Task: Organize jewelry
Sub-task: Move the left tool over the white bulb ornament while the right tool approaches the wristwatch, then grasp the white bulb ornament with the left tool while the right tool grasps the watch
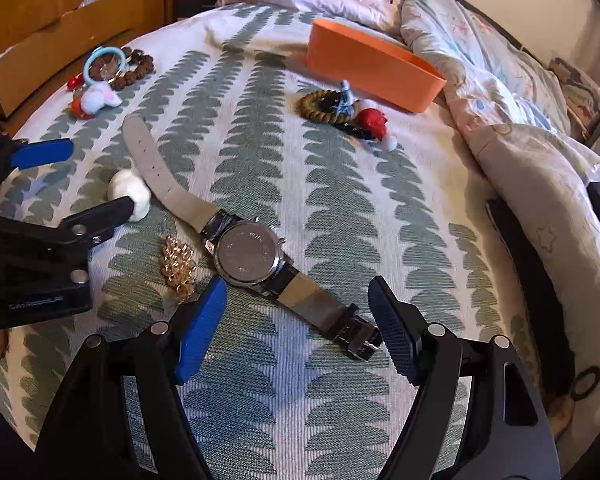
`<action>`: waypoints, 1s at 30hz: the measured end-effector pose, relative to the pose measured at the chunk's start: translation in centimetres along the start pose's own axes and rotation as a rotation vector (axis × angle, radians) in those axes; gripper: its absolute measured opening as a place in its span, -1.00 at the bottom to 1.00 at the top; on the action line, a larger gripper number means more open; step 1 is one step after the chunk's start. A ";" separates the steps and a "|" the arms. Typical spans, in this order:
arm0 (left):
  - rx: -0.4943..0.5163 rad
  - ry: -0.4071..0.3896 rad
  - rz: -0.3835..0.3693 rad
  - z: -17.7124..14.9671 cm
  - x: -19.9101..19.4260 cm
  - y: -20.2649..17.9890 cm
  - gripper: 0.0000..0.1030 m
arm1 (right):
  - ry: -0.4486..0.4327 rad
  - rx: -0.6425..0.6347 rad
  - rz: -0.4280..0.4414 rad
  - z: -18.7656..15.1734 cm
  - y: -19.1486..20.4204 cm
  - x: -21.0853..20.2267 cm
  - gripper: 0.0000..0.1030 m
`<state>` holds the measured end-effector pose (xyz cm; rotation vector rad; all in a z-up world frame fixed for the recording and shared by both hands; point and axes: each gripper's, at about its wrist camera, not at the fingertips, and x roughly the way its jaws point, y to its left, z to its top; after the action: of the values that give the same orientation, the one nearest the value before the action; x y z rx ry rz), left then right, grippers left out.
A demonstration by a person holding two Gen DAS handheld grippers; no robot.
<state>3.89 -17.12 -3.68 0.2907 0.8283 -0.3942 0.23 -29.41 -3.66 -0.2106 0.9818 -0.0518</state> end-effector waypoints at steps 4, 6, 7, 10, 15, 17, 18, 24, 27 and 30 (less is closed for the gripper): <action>0.013 0.014 0.011 0.2 0.8 -0.3 0.72 | -0.009 -0.020 -0.021 0.0 0.1 0.4 0.47; 0.009 0.030 0.008 0.3 1.3 -0.2 0.72 | 0.000 -0.017 -0.008 0.2 0.0 0.7 0.50; 0.007 0.037 0.005 0.3 1.4 -0.2 0.72 | -0.005 -0.019 -0.010 0.3 0.0 0.8 0.54; 0.009 0.060 -0.003 0.2 2.0 -0.2 0.75 | -0.008 -0.028 -0.003 0.7 0.1 1.5 0.60; -0.011 0.071 -0.021 0.4 2.5 0.3 0.80 | -0.022 -0.045 -0.006 1.4 0.6 1.9 0.63; -0.031 0.084 -0.046 0.5 2.9 0.8 0.83 | -0.026 -0.042 -0.002 1.5 0.6 2.0 0.62; -0.042 0.087 -0.057 0.6 3.0 1.1 0.84 | -0.031 -0.041 0.002 1.6 0.7 2.0 0.62; -0.066 0.080 -0.087 0.6 3.2 1.6 0.85 | -0.033 -0.017 0.066 1.8 1.0 2.0 0.19; -0.073 0.075 -0.101 0.5 3.1 1.8 0.80 | -0.030 0.003 0.098 1.8 1.0 1.9 0.03; -0.072 0.064 -0.120 0.6 2.9 1.9 0.56 | -0.034 0.033 0.132 1.8 0.6 1.7 -0.08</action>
<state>6.89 -16.29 -5.35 0.1877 0.9237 -0.4676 2.63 -28.76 -4.21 -0.1159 0.9580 0.0561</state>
